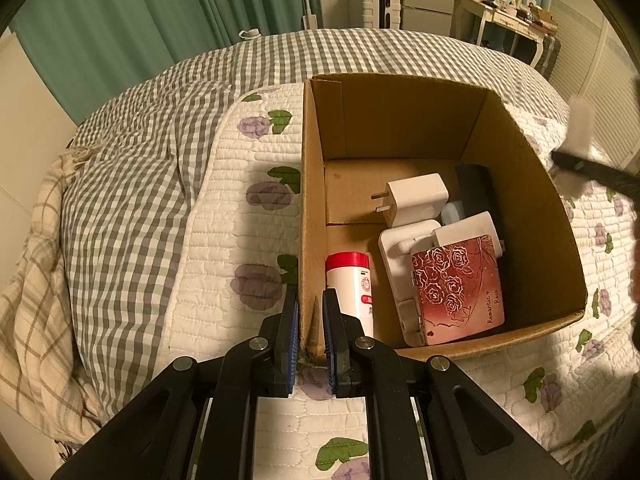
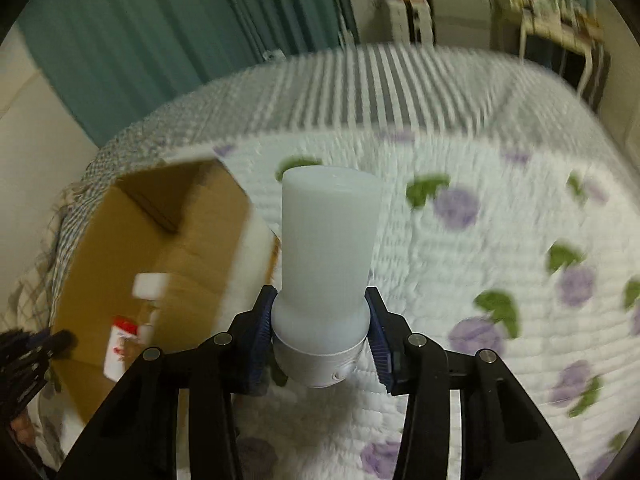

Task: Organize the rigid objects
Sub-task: 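Carry the white bottle into the box and release it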

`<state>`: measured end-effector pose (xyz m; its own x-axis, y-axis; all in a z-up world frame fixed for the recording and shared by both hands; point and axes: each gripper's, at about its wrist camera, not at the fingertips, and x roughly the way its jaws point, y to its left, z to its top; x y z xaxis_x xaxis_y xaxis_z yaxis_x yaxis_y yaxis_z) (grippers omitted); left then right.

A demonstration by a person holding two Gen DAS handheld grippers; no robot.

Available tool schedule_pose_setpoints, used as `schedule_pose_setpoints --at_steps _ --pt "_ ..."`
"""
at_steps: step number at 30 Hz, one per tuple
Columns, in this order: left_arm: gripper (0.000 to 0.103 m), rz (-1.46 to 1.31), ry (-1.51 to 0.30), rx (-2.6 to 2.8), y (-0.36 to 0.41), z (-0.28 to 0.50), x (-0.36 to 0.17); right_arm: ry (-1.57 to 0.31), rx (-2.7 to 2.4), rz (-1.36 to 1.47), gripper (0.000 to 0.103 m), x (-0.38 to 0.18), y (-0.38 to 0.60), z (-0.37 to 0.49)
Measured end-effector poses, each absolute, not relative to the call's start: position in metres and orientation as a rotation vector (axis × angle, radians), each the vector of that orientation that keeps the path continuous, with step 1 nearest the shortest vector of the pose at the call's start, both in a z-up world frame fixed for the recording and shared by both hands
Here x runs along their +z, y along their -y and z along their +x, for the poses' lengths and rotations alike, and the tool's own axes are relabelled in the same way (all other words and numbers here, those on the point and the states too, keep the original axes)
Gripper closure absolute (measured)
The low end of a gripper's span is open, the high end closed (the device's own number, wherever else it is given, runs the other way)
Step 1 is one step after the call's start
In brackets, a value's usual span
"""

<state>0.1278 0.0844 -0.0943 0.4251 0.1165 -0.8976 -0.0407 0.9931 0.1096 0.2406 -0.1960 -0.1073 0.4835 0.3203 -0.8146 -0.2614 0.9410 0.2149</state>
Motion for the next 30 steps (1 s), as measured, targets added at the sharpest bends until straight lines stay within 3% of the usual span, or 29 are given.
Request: schedule_pose_setpoints --at_steps 7,12,30 --pt "0.093 0.058 -1.121 0.092 -0.086 0.127 -0.094 -0.854 0.471 -0.056 0.059 -0.017 0.156 0.204" --pt "0.093 0.045 -1.114 0.079 -0.088 0.126 -0.093 -0.84 0.573 -0.137 0.059 -0.003 0.11 0.179" --pt "0.093 0.033 -1.094 0.054 -0.09 0.122 -0.091 -1.015 0.607 -0.302 0.059 -0.096 0.03 0.165"
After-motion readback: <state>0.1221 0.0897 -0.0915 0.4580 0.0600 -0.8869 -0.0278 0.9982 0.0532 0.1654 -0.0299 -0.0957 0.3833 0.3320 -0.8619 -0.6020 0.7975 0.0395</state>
